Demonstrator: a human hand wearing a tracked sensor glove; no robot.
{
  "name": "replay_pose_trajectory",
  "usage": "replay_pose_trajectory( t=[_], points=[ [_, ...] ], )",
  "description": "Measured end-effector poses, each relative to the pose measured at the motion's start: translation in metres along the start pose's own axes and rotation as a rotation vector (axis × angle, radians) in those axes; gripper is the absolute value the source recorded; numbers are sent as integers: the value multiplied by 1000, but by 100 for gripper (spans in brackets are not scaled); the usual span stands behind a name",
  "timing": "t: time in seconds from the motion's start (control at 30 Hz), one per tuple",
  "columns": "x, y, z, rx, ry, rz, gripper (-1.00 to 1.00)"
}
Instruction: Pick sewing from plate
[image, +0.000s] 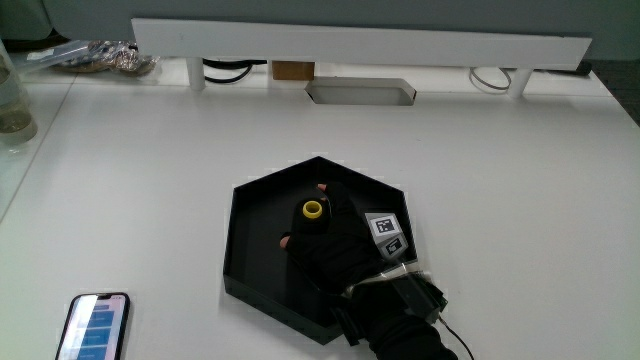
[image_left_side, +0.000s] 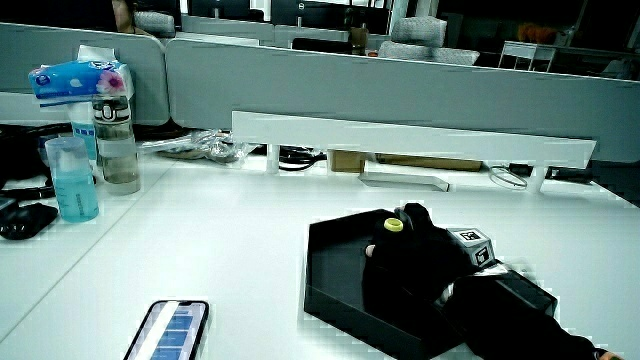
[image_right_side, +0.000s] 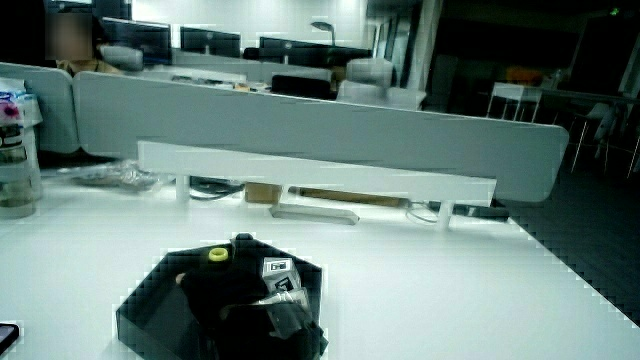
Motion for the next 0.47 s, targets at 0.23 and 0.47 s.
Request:
replay_pose_trajectory(
  t=[0.23,0.47],
  points=[
    [-4,-4,3,139,-32,4,77],
    [5,-7,9,183,6,32,100]
  ],
)
